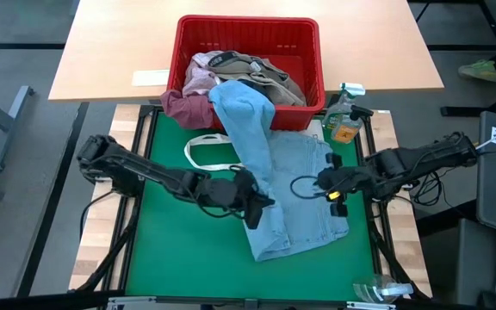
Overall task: Fold Laundry from Bin
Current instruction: Fold the blue pants from the red laundry basket
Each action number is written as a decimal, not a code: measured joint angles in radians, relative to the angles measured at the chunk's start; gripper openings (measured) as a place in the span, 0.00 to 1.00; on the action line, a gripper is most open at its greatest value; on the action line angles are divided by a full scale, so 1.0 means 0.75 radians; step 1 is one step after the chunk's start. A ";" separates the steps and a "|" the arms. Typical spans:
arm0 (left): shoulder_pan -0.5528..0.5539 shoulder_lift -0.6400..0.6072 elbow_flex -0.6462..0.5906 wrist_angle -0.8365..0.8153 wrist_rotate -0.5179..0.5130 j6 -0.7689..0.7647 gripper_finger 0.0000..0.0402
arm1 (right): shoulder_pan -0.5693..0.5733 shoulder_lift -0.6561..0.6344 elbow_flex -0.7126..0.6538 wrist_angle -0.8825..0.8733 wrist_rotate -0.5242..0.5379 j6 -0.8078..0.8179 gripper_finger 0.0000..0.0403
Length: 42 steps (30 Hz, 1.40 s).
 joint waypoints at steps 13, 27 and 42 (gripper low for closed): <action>0.126 0.381 0.010 0.730 0.223 0.110 0.00 | 0.000 -0.166 0.000 0.025 0.259 0.106 0.35; 0.154 0.864 0.610 0.694 0.294 0.255 0.00 | 0.000 -0.168 0.000 0.086 0.276 0.093 0.35; 0.209 0.989 0.685 0.609 0.288 0.105 0.01 | 0.000 -0.168 0.000 0.080 0.276 0.090 0.35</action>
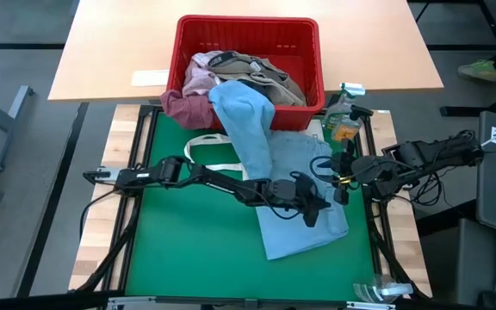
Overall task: Fold Laundry from Bin
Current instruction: Fold the blue pants from the red laundry basket
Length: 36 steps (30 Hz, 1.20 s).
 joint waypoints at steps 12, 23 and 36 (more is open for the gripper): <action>0.013 0.058 0.001 0.059 0.025 -0.079 0.01 | 0.000 0.000 0.000 -0.002 0.000 -0.038 0.35; 0.009 0.059 0.001 0.054 0.001 -0.094 0.13 | 0.000 0.000 0.000 -0.002 0.000 -0.037 0.35; 0.016 0.059 0.001 0.097 0.024 0.040 0.32 | 0.000 0.000 0.000 -0.023 -0.022 -0.023 0.35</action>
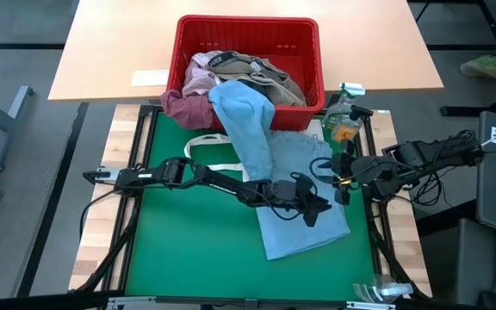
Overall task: Fold Laundry from Bin
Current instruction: Fold the blue pants from the red laundry basket
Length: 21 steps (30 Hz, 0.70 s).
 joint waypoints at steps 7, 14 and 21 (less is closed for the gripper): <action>0.009 -0.072 0.000 -0.053 0.048 0.462 0.32 | 0.000 0.000 0.000 -0.044 -0.018 0.084 0.35; 0.008 -0.255 0.001 -0.544 0.011 0.678 0.32 | 0.000 -0.001 -0.042 -0.073 -0.017 0.119 0.35; -0.040 -0.364 0.001 -1.056 0.013 0.693 0.32 | 0.000 0.001 -0.233 -0.011 -0.070 0.249 0.35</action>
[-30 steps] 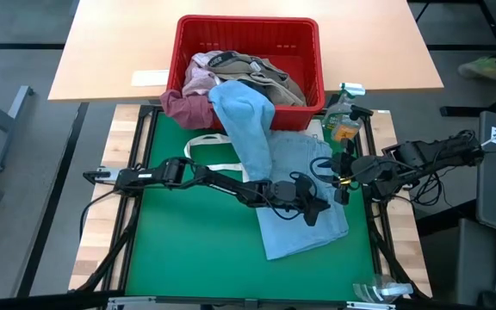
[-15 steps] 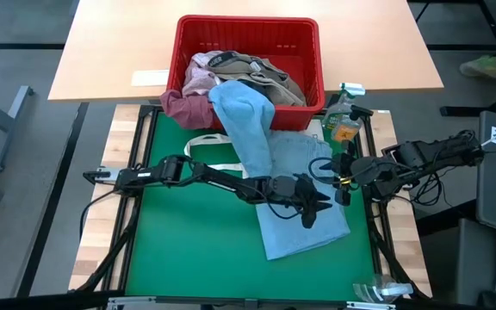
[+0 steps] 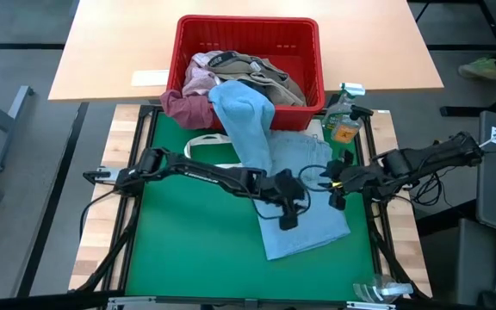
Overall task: Fold Laundry from Bin
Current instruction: Fold the blue pants from the red laundry basket
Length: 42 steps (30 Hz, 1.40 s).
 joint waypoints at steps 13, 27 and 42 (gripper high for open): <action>-0.128 0.009 -0.048 -0.322 -0.049 -0.005 0.32 | 0.000 0.000 -0.437 0.417 -0.180 0.099 0.35; -0.167 0.010 -0.396 -0.048 0.043 -0.076 0.32 | 0.000 -0.001 -0.826 0.847 -0.376 0.307 0.35; -0.290 0.010 -0.447 0.174 0.221 -0.040 0.32 | 0.001 -0.002 -0.899 0.984 -0.837 0.359 0.35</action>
